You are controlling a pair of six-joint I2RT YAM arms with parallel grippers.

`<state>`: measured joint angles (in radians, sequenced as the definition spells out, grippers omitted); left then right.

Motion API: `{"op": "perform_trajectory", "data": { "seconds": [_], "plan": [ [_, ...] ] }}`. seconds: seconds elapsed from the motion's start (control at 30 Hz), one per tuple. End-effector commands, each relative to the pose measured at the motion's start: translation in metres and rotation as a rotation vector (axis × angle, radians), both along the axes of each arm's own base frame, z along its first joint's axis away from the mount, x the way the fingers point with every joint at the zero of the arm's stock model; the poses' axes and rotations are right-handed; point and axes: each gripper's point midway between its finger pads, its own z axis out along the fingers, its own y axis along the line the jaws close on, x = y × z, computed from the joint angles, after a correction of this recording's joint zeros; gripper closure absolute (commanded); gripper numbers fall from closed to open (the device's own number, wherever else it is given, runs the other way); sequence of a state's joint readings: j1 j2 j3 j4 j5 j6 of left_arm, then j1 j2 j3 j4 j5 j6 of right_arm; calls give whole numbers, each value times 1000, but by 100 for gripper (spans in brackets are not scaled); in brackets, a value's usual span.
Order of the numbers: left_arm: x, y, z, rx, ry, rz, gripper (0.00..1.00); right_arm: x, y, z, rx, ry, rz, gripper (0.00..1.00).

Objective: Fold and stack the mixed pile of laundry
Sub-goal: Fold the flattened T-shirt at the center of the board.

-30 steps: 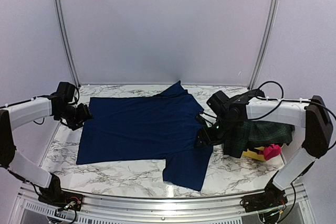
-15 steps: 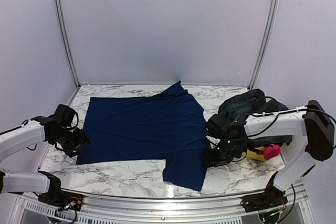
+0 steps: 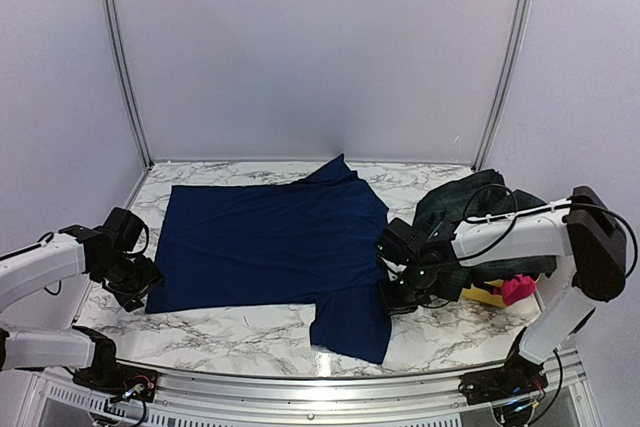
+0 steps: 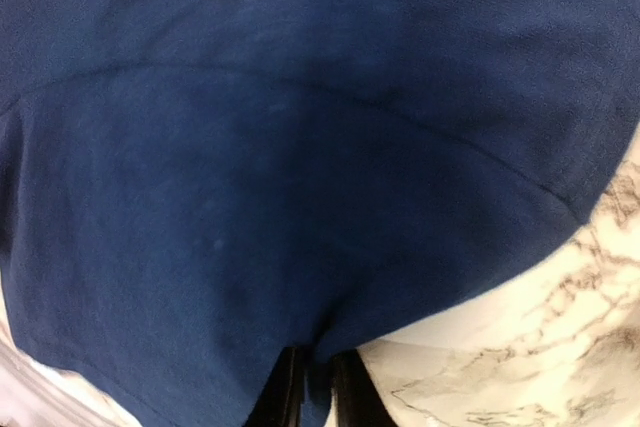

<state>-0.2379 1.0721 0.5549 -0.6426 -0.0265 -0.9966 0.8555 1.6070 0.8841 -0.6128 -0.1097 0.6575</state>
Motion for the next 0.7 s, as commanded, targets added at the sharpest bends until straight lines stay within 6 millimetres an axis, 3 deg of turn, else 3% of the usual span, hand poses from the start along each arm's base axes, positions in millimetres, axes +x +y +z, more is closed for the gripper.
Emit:
{"op": "perform_trajectory", "data": {
  "seconds": [0.0, 0.03, 0.2, 0.43, 0.67],
  "plan": [
    [-32, 4, -14, 0, 93, 16, 32, -19, -17, -17, -71, 61, -20, 96],
    [-34, 4, -14, -5, 91, 13, 33, -18, -15, -13, -60, 57, -20, 100],
    [-48, 3, -23, -25, 114, 15, 37, -16, -11, 5, -23, 36, -15, 100],
    [-31, 7, -23, 21, 96, -1, 42, -16, -8, 15, 10, 23, -4, 100],
    [-31, 6, -33, 30, 142, -16, 62, -12, -3, 23, 31, 0, 13, 100]
  ]
}}
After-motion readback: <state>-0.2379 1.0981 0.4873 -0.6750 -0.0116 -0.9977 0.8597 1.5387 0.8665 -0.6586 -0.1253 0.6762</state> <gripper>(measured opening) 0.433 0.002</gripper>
